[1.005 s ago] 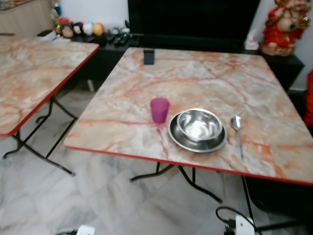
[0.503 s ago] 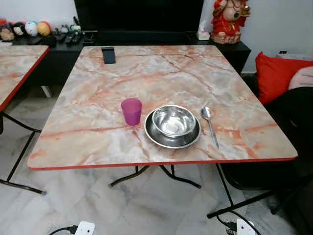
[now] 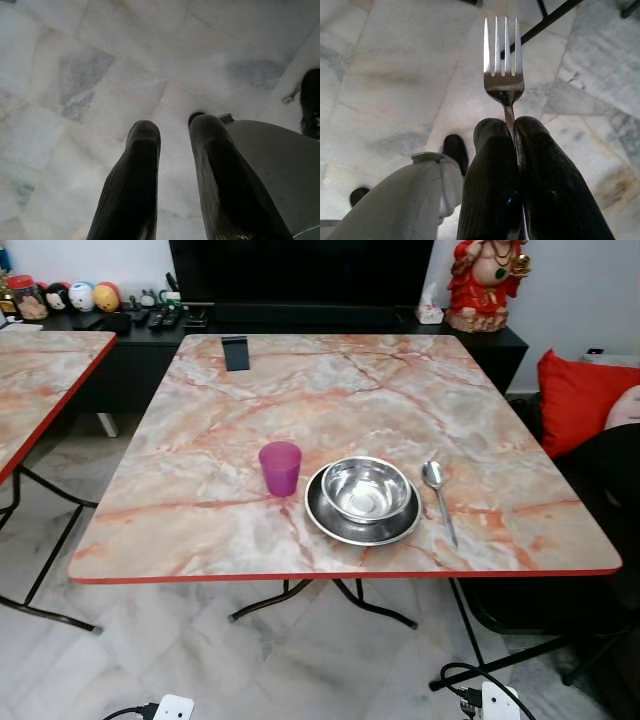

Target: Setting the table

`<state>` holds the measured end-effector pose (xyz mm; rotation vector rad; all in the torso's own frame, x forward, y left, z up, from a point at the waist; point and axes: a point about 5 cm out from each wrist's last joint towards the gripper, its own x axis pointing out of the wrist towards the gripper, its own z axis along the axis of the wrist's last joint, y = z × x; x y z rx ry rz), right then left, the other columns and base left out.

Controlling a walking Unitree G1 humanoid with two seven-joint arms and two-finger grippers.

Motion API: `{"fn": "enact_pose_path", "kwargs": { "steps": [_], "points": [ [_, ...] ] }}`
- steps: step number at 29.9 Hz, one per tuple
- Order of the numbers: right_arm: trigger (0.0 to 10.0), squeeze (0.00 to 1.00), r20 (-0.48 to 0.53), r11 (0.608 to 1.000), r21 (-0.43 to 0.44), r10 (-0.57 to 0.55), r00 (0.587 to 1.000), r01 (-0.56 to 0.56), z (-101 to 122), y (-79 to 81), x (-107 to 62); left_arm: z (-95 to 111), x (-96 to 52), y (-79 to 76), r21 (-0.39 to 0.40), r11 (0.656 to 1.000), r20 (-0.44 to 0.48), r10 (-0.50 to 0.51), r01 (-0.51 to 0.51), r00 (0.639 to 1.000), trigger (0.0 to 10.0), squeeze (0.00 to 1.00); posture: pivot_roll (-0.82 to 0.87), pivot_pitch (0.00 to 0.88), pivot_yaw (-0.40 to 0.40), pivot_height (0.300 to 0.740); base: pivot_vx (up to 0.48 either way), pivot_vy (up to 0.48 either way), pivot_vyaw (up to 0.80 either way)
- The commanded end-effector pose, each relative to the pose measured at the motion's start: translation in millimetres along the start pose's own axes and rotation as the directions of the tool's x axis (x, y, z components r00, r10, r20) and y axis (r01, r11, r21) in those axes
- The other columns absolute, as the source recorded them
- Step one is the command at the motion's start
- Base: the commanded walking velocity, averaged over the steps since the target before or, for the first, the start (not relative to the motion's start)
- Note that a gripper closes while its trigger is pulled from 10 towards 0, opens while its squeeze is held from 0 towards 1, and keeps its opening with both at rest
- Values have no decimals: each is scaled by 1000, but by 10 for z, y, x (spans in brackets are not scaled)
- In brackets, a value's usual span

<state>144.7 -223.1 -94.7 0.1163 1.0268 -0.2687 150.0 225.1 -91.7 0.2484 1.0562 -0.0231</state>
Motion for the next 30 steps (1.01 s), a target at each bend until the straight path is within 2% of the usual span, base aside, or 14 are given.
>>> {"fn": "enact_pose_path", "kwargs": {
  "steps": [1,10,14,16,18,22,24,27,28,29,30],
  "points": [
    [10000,0,4,1000,1,-1,1000,1,8,3,1,-62,-12,18,3,1000,-18,7,-7,1000,10000,0,50,0,-25,727,0,0,0],
    [10000,0,10,1000,-4,-3,1000,3,14,2,1,-64,-12,19,2,1000,-18,8,-8,1000,10000,0,51,0,-26,727,0,0,0],
    [10000,0,25,996,-86,-29,999,31,41,-17,2,-64,-12,20,0,1000,-19,9,-9,1000,10000,0,49,0,-29,727,0,0,0],
    [10000,0,31,995,-88,-38,999,41,46,-22,1,-64,-12,20,0,1000,-19,9,-9,1000,10000,0,49,0,-29,727,0,0,0],
    [10000,0,33,995,-76,-64,997,66,42,-35,0,-65,-12,21,2,1000,-19,8,-8,1000,10000,0,43,0,-27,727,0,0,0],
    [10000,0,41,990,37,-138,990,136,21,-67,-9,-67,-13,25,7,1000,-21,6,-6,1000,10000,0,27,0,-16,727,0,0,0],
    [10000,0,45,987,55,-156,987,153,19,-75,-12,-67,-13,25,11,1000,-21,5,-5,1000,10000,0,20,0,-12,727,0,0,0],
    [10000,0,67,965,119,-241,968,232,23,-109,-27,-66,-13,30,19,1000,-21,4,-4,1000,10000,0,13,0,-8,727,0,0,0],
    [10000,0,167,950,126,-305,938,287,110,-146,-54,-65,-13,31,21,1000,-21,4,-4,1000,10000,0,10,0,-7,727,0,0,0],
    [10000,0,167,950,126,-305,938,287,110,-146,-54,-65,-13,31,21,1000,-21,4,-4,1000,10000,0,10,0,-7,727,0,0,0],
    [10000,0,239,937,140,-347,907,322,175,-168,-81,-65,-13,31,21,1000,-21,4,-3,1000,10000,0,10,0,-7,727,0,0,0]
  ]
}}
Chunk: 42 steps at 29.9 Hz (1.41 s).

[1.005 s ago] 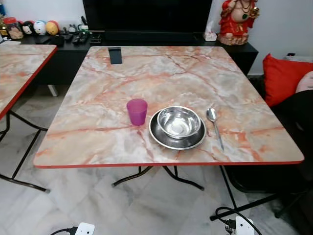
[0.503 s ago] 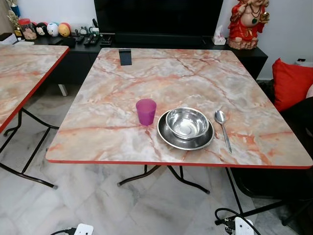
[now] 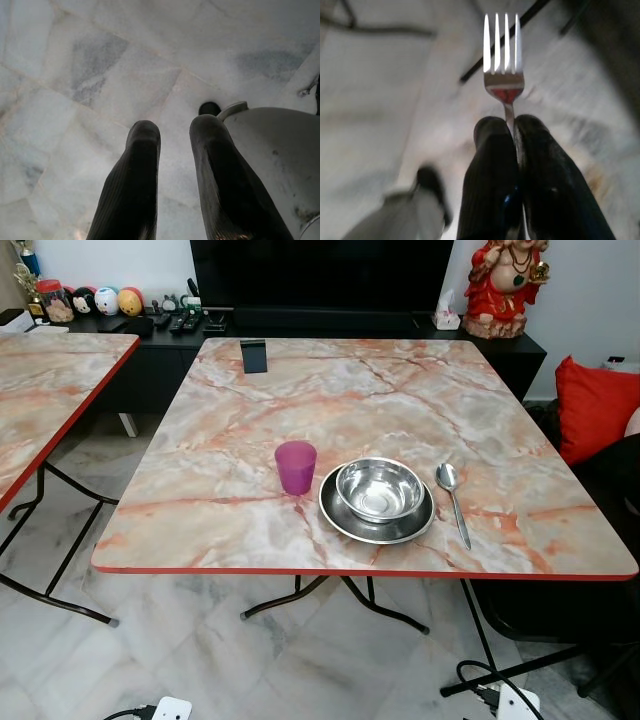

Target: Setting the table

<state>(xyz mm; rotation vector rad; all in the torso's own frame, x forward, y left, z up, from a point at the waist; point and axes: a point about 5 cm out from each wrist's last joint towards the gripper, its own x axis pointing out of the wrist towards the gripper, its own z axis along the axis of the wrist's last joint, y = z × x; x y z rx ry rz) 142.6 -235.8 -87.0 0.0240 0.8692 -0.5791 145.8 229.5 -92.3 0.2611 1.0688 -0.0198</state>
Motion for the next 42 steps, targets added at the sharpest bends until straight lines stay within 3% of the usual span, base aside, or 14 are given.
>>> {"fn": "enact_pose_path", "kwargs": {
  "steps": [1,6,14,17,21,22,23,26,30,31,34,35,37,42],
  "points": [
    [10000,0,156,995,40,-93,983,88,173,-48,-11,-17,-2,-4,12,1000,-7,-3,3,1000,10000,0,8,0,-7,727,0,0,0],
    [10000,0,230,976,131,-200,953,173,363,-215,18,-15,-2,-6,13,1000,-7,-2,2,1000,10000,0,10,0,-9,727,0,0,0],
    [10000,0,326,945,186,-317,891,268,585,-289,-5,-17,-2,-10,10,1000,-6,0,0,1000,10000,0,14,0,-13,727,0,0,0],
    [10000,0,366,878,223,-479,798,424,668,-452,-60,-19,-2,-12,9,1000,-6,0,0,1000,10000,0,14,0,-15,727,0,0,0],
    [10000,0,380,864,233,-504,776,447,693,-483,-77,-19,-2,-12,9,1000,-6,0,0,1000,10000,0,14,0,-15,727,0,0,0],
    [10000,0,399,830,262,-558,728,493,758,-562,-110,-19,-2,-13,9,1000,-6,0,0,1000,10000,0,8,0,-13,727,0,0,0],
    [10000,0,407,763,325,-646,646,558,880,-725,-167,-18,-2,-13,10,1000,-6,0,1,1000,10000,0,4,0,-12,727,0,0,0],
    [10000,0,438,738,364,-674,595,568,1041,-816,-210,-17,-1,-14,12,1000,-6,-1,1,1000,10000,0,3,0,-12,727,0,0,0],
    [10000,0,551,781,393,-623,555,486,1447,-791,-266,-14,-1,-15,9,1000,-3,0,0,1000,10000,0,0,0,-11,727,0,0,0],
    [10000,0,617,811,395,-582,530,431,1687,-736,-307,-11,-1,-14,8,1000,-2,2,-2,1000,10000,0,-1,0,-9,727,0,0,0],
    [10000,0,670,842,402,-539,510,360,1909,-666,-377,-10,-1,-13,7,1000,-1,3,-3,1000,10000,0,-1,0,-9,727,0,0,0],
    [10000,0,744,902,364,-431,510,232,2196,-518,-442,-7,-1,-13,1,1000,1,4,-4,1000,10000,0,1,0,-10,727,0,0,0],
    [10000,0,790,932,331,-361,496,150,2377,-424,-500,-6,-1,-12,-3,1000,2,5,-5,1000,10000,0,1,0,-10,727,0,0,0],
    [10000,0,846,963,269,-245,474,17,2717,-279,-633,-4,-1,-8,-15,1000,5,9,-9,1000,10000,0,10,0,-9,727,0,0,0]
  ]
}}
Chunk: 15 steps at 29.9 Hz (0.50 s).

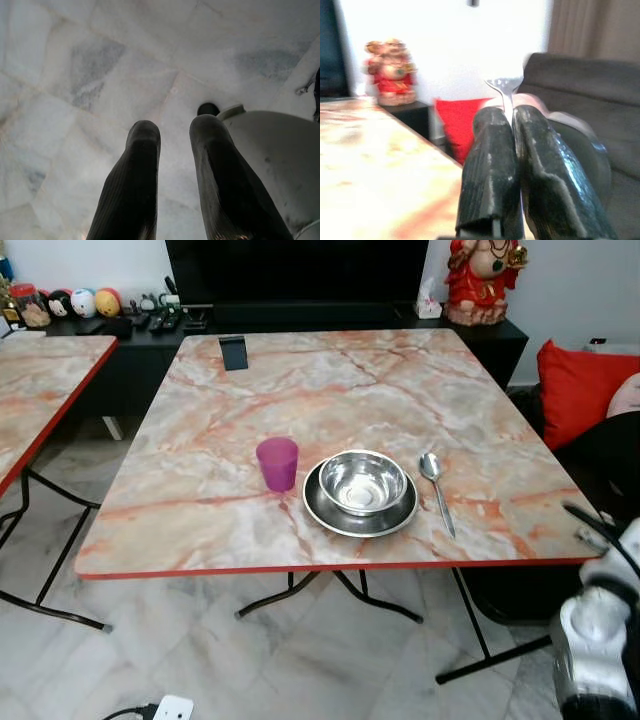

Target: Setting the table

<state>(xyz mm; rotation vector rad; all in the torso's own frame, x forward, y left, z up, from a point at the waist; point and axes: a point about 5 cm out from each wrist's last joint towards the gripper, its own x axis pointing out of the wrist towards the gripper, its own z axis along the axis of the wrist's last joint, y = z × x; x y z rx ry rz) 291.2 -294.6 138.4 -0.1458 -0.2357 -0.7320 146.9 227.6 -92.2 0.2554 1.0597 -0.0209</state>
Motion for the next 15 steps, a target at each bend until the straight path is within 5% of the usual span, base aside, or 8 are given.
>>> {"fn": "enact_pose_path", "kwargs": {
  "steps": [1,6,15],
  "points": [
    [10000,0,-4,999,18,45,999,-45,118,29,102,-18,-3,10,-10,1000,-4,12,-12,1000,10000,0,7,0,-8,727,0,0,0],
    [10000,0,24,975,34,221,975,-221,455,198,284,-11,-3,14,-22,1000,1,10,-10,1000,10000,0,-1,0,-3,727,0,0,0],
    [10000,0,70,934,82,343,937,-348,684,426,241,-7,-3,14,-36,999,5,8,-7,1000,10000,0,4,0,-3,727,0,0,0]
  ]
}}
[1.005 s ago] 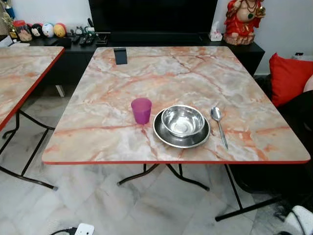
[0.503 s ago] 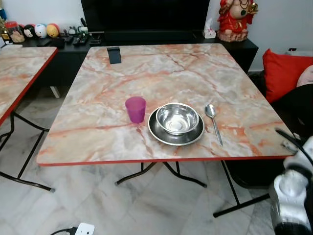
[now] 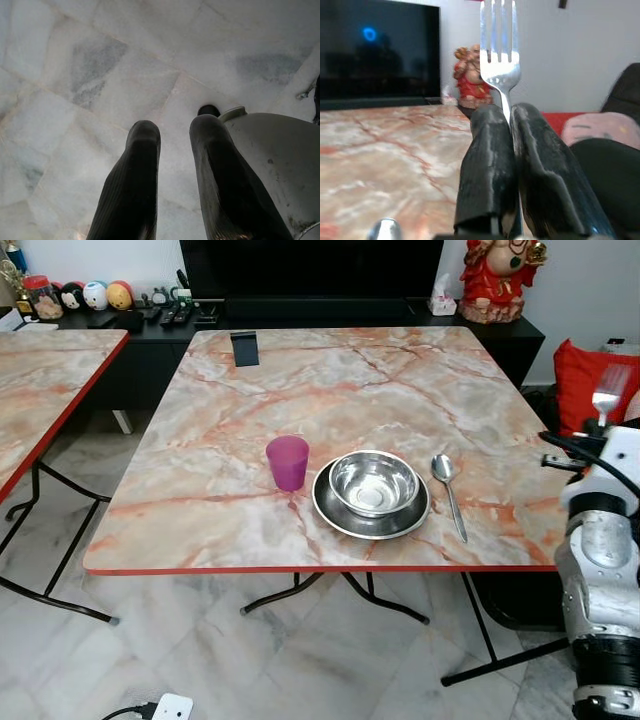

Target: Setting the table

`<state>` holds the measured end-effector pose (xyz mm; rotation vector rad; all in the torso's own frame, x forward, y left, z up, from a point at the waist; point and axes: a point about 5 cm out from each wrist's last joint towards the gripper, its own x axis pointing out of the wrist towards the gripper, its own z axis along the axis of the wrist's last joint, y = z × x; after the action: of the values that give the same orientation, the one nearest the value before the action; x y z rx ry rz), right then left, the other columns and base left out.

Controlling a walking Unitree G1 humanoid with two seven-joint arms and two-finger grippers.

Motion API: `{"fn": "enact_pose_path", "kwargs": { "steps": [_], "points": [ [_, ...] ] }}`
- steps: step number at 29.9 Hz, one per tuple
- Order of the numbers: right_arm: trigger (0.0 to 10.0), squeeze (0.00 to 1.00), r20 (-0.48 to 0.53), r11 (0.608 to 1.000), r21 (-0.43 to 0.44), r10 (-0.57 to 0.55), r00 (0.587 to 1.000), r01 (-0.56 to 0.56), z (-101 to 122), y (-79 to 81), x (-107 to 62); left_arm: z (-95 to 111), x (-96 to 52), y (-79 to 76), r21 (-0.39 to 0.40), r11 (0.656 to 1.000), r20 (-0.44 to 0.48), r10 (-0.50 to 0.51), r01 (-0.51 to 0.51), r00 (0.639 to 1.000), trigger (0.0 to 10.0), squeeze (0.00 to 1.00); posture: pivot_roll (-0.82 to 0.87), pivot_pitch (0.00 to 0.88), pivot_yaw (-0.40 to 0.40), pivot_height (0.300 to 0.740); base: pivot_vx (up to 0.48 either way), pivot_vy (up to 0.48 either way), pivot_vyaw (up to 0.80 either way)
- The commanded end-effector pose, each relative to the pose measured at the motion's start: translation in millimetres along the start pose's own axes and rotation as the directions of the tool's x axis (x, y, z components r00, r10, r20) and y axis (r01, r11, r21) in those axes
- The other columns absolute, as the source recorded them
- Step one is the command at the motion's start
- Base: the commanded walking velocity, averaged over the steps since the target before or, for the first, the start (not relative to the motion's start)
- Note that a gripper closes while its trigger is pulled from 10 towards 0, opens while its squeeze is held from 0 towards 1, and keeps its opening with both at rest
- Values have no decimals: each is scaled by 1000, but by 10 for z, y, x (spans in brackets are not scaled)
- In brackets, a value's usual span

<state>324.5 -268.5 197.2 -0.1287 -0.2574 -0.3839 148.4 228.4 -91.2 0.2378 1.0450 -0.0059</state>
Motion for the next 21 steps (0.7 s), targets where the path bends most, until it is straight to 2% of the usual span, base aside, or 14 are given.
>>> {"fn": "enact_pose_path", "kwargs": {
  "steps": [1,6,21],
  "points": [
    [10000,0,24,999,28,23,999,-24,123,53,31,-25,-4,1,-17,1000,-9,3,-3,1000,10000,0,7,0,-5,727,0,0,0],
    [10000,0,17,997,41,57,998,-58,154,108,35,-26,-4,-2,-28,1000,-8,2,-2,1000,10000,0,7,0,-7,727,48,0,0],
    [10000,0,-9,994,90,69,998,-68,151,204,41,-27,-3,0,-20,1000,-12,2,-2,1000,10000,0,8,0,-6,727,373,0,0]
  ]
}}
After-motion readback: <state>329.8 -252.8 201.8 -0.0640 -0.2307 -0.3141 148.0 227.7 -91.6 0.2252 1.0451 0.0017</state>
